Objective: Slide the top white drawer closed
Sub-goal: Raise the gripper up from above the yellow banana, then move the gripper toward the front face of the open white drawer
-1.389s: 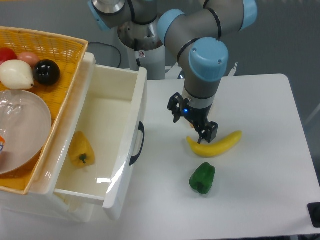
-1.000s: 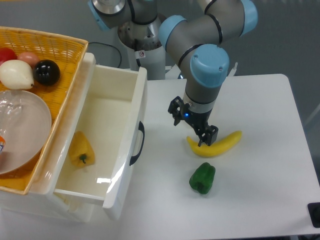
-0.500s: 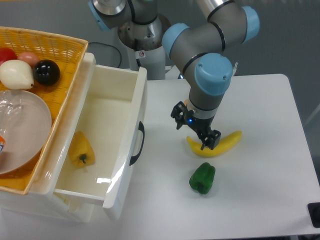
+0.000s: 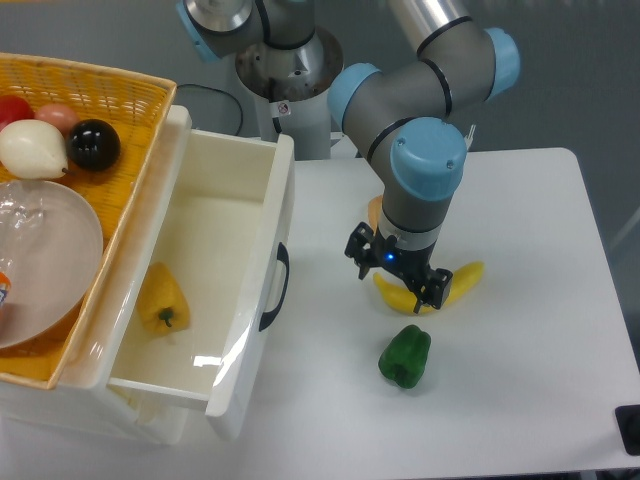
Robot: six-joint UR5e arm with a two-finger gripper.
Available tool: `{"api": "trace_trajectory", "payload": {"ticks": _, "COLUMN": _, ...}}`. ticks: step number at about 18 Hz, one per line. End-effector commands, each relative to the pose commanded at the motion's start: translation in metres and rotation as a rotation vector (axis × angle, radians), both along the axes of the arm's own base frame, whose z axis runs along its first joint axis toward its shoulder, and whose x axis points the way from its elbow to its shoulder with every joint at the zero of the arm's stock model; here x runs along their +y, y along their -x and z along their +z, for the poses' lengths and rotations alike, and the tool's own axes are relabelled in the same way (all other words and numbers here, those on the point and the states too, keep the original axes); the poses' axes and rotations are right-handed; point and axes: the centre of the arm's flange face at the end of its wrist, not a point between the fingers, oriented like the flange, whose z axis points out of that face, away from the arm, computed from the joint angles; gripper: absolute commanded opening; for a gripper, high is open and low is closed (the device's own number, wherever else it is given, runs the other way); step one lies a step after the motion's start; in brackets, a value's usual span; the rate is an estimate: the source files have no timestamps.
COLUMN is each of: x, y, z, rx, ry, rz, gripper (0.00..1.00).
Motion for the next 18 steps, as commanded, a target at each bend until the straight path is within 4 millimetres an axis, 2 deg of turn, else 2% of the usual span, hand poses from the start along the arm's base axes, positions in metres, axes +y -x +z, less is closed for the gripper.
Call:
{"api": "trace_trajectory", "payload": {"ticks": 6, "x": 0.004, "y": 0.001, "z": 0.000, "rx": -0.019, "ry": -0.008, "rz": 0.229, "gripper": 1.00}}
{"api": "trace_trajectory", "payload": {"ticks": 11, "x": 0.013, "y": -0.001, "z": -0.009, "rx": -0.023, "ry": -0.023, "rz": 0.329, "gripper": 1.00}}
{"api": "trace_trajectory", "payload": {"ticks": 13, "x": 0.025, "y": -0.010, "z": -0.016, "rx": -0.031, "ry": -0.016, "rz": 0.317, "gripper": 1.00}}
{"api": "trace_trajectory", "payload": {"ticks": 18, "x": 0.035, "y": -0.020, "z": -0.019, "rx": -0.036, "ry": -0.016, "rz": 0.301, "gripper": 1.00}}
